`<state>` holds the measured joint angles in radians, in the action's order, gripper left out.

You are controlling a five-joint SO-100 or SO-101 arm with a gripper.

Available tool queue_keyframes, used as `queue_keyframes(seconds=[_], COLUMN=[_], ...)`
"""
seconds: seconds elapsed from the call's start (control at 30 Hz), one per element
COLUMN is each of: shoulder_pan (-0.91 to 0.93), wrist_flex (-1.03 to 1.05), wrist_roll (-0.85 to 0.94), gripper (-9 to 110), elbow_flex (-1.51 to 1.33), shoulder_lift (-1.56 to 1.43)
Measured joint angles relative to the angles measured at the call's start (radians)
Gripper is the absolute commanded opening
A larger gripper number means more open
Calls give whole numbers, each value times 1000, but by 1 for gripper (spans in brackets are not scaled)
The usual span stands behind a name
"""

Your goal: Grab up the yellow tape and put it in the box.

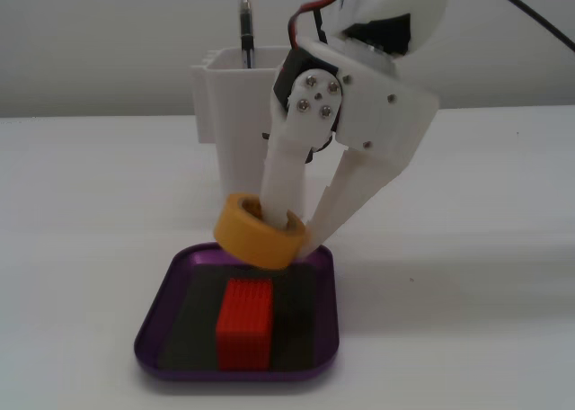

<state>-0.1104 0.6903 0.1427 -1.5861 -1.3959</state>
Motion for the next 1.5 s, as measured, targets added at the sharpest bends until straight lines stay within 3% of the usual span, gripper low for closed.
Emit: queue_keyframes(seconds=[0.23,1.07,1.5], shoulder_pan=[66,9,18], wrist_flex=[0,0,9], wrist_roll=[0,0,0], gripper=[0,0,18], elbow_flex=[0,0,0], shoulder_lift=[14,34,34])
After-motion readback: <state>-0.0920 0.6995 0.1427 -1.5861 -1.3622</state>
